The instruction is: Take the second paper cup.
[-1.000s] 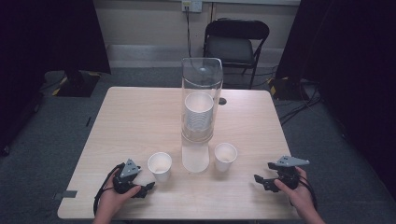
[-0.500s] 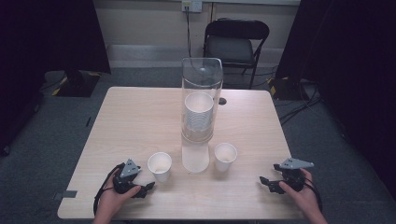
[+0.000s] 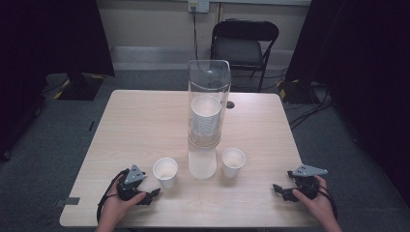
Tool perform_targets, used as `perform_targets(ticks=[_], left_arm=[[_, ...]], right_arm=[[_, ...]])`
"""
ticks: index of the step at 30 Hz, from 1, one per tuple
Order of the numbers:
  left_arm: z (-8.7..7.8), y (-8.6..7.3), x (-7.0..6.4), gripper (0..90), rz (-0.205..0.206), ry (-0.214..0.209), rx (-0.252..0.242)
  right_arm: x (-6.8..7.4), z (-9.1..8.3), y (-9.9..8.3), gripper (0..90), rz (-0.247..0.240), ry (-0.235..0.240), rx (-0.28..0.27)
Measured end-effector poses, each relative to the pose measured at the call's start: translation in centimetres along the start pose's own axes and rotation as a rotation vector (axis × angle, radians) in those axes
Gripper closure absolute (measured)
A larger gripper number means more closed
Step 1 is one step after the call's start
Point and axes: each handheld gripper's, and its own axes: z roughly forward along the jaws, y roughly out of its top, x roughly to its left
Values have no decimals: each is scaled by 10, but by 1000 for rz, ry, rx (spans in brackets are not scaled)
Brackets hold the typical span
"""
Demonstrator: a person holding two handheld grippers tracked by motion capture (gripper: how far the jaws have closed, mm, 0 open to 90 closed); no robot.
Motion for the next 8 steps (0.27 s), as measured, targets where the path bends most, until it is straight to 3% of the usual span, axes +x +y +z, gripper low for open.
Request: perform_targets(ticks=[8], left_arm=[[0, 0, 0, 137, -1, 1, 0]], right_arm=[[-1, 1, 1, 69, -16, 26, 12]])
